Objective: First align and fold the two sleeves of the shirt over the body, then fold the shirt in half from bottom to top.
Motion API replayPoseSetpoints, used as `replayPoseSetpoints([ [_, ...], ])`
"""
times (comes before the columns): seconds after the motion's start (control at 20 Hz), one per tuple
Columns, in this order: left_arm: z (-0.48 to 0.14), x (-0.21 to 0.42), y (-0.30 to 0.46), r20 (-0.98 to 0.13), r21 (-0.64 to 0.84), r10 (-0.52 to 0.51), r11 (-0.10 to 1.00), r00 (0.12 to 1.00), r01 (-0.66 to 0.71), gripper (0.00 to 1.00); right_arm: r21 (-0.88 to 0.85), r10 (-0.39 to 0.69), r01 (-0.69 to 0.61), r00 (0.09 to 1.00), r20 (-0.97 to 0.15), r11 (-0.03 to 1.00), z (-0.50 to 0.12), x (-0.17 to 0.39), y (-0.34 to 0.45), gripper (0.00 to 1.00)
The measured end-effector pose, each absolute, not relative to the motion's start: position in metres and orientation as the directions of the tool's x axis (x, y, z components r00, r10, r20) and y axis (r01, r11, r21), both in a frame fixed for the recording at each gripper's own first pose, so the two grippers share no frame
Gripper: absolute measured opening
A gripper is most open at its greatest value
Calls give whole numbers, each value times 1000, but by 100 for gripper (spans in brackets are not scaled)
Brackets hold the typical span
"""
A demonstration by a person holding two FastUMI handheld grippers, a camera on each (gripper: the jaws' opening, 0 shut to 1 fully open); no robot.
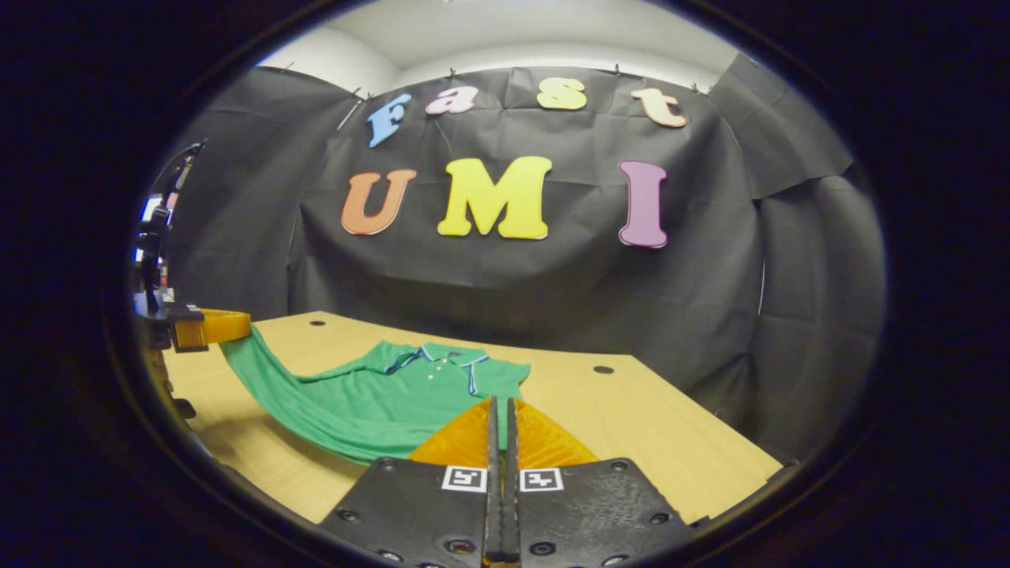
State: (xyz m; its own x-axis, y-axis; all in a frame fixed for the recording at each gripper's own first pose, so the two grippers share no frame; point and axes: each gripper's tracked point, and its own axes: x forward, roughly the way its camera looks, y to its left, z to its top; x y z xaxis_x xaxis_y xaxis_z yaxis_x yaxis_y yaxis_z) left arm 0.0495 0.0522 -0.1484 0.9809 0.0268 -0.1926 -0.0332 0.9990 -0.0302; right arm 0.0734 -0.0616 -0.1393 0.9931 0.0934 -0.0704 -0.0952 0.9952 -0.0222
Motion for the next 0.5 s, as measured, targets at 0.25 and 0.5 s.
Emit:
replayPoseSetpoints([
  [0.25, -126, 116, 63, -144, -43, 55, 997, 988, -62, 8, -22, 83, -83, 997, 2, 996, -113, 139, -60, 0],
  [0.5, -133, 211, 75, -141, -38, 52, 998, 989, -57, 8, 19, 48, -48, 998, 29, 999, -103, 239, -63, 1],
])
